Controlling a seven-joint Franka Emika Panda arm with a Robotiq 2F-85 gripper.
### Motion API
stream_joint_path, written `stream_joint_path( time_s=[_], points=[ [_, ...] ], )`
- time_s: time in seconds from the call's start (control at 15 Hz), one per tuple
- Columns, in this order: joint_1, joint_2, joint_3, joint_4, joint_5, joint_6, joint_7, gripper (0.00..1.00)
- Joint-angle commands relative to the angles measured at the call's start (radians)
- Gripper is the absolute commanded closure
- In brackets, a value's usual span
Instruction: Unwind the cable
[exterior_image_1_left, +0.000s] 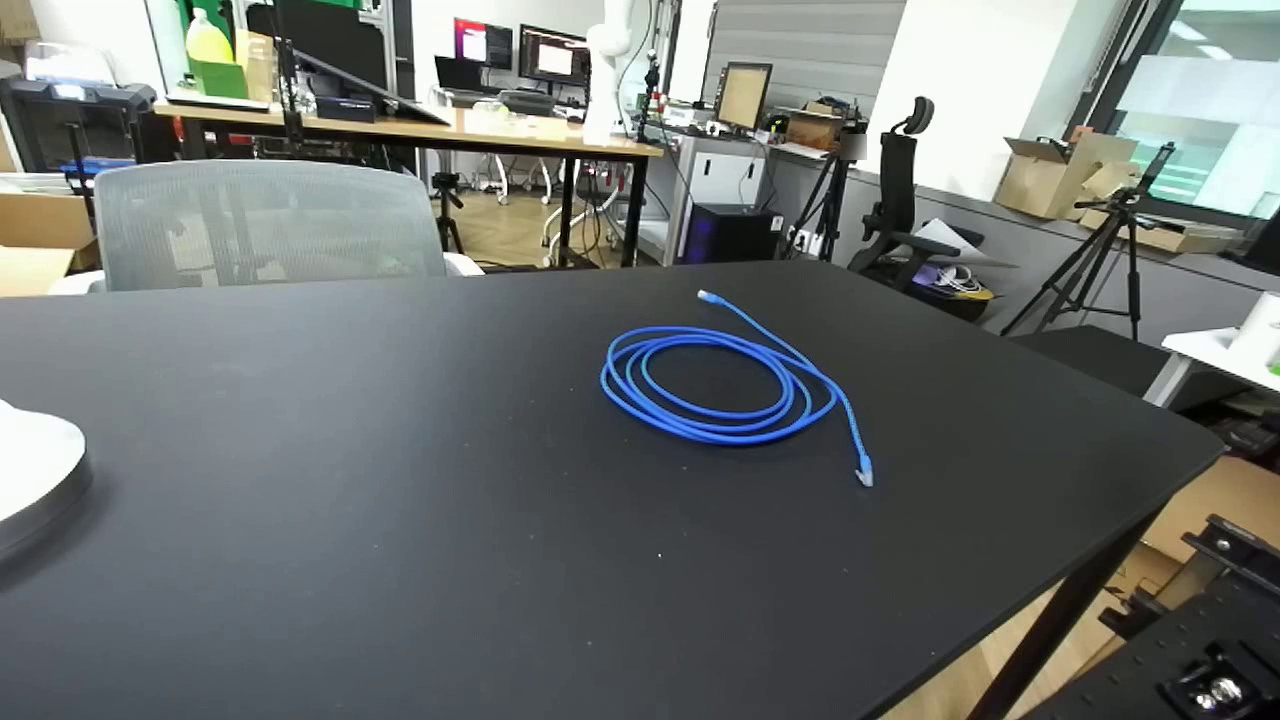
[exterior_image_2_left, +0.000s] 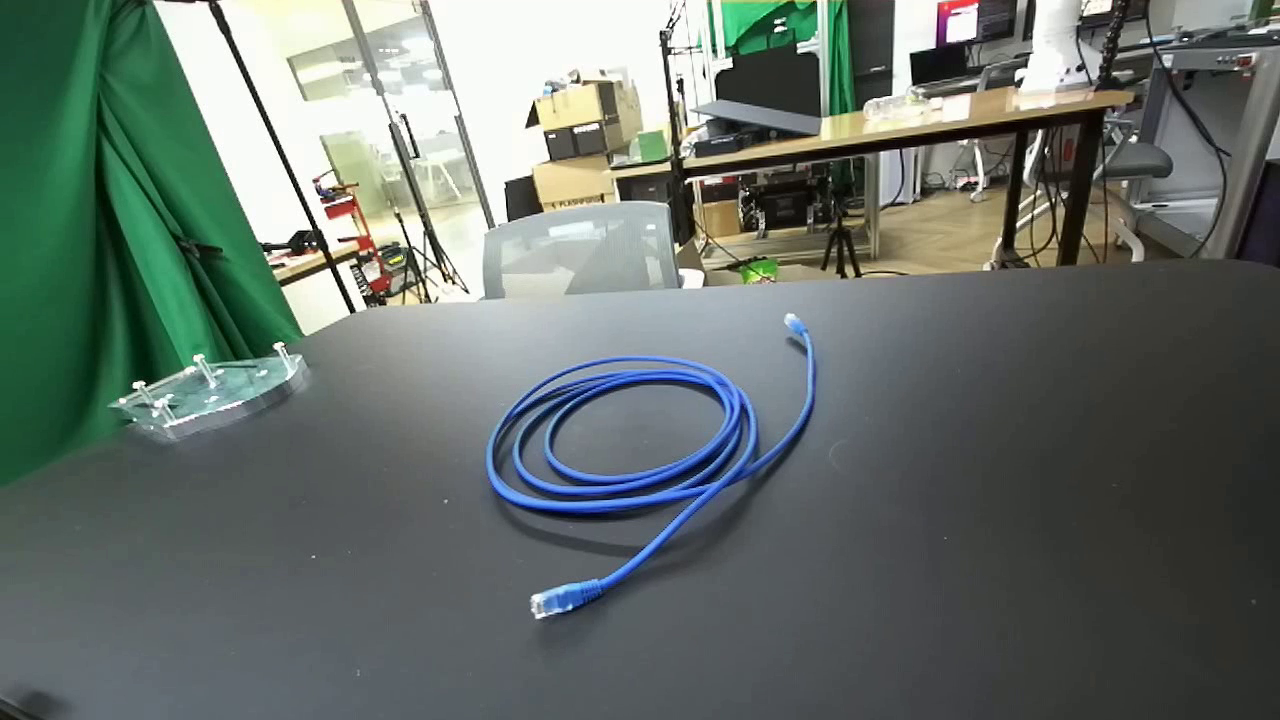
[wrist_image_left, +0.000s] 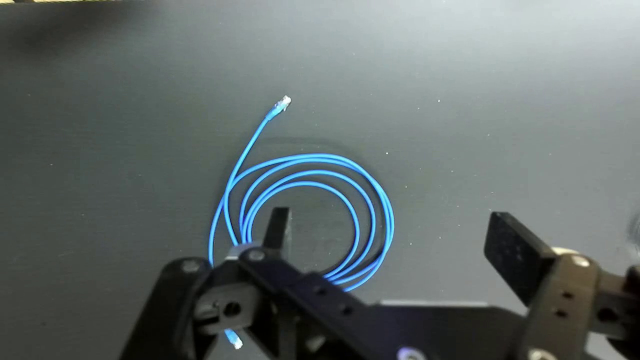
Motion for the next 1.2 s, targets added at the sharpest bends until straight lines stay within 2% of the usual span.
stream_joint_path(
  time_s=[0.0,0.33,0.53,0.87,1.13],
  points=[
    [0.012,0.001,-0.010,0.002,-0.006,-0.002,0.006,0.00],
    [0.012,0.001,-0.010,0.002,-0.006,-0.002,0.006,0.00],
    [0.009,-0.003,-0.020,-0.007,0.008,0.051,0.008,0.00],
    [-0.028,0.059,-0.103,-0.002,0.030,0.136,-0.013,0.00],
    [-0.059,0.165,-0.172,0.029,0.047,0.176,-0.059,0.00]
  ],
)
